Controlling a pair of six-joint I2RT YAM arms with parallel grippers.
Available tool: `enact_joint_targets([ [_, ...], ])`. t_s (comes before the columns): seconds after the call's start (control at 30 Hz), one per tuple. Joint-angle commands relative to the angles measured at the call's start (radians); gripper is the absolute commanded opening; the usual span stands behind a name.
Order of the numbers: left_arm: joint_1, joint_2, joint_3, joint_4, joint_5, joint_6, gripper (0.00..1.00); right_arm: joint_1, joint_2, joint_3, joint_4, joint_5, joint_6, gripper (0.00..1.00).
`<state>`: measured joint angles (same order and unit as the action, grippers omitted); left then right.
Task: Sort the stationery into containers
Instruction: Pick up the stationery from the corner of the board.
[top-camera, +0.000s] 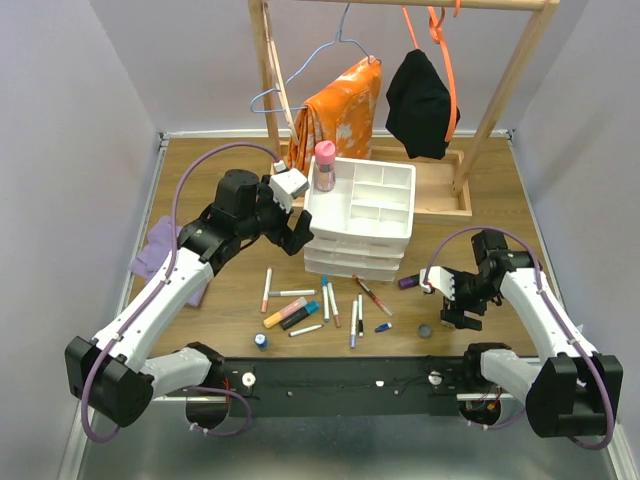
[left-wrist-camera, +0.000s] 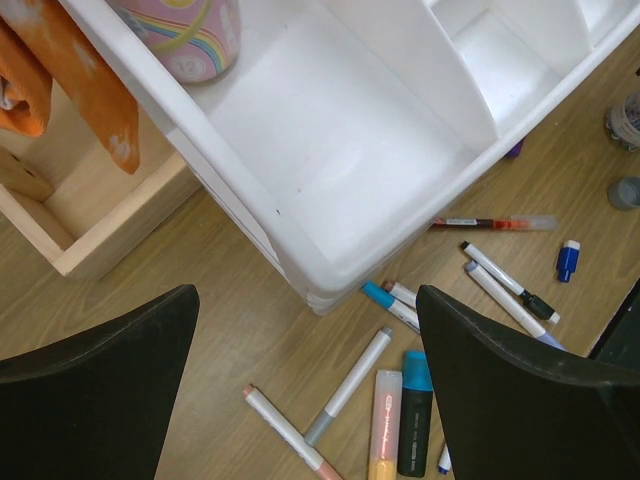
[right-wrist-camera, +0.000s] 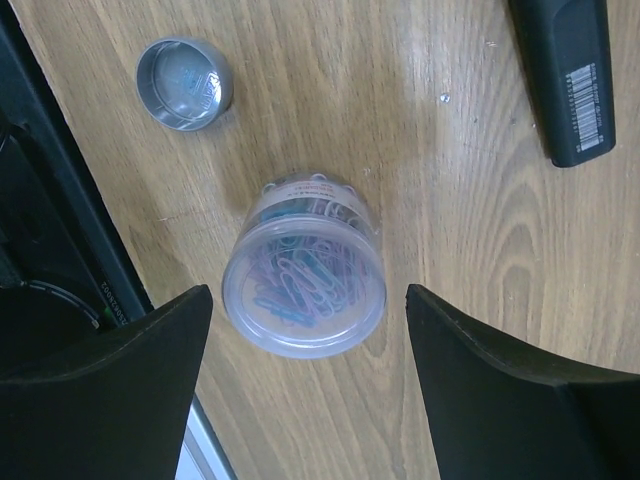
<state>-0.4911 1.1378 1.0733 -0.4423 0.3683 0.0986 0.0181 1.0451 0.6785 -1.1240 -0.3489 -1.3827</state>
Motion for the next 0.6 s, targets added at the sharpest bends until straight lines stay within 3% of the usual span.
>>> enact_joint_targets([
  [0.0, 0.008, 0.000, 0.030, 0.027, -0.005, -0.014, 0.99, -0.003, 0.018, 0.015, 0.004, 0.001, -0.022, 0.86],
  [0.4, 0.020, 0.000, 0.027, 0.031, -0.005, -0.022, 0.99, -0.004, 0.072, 0.027, -0.006, -0.005, -0.036, 0.82],
  [0.57, 0.039, 0.005, 0.024, 0.033, 0.004, -0.031, 0.99, -0.003, 0.084, 0.030, -0.013, -0.013, -0.056, 0.64],
])
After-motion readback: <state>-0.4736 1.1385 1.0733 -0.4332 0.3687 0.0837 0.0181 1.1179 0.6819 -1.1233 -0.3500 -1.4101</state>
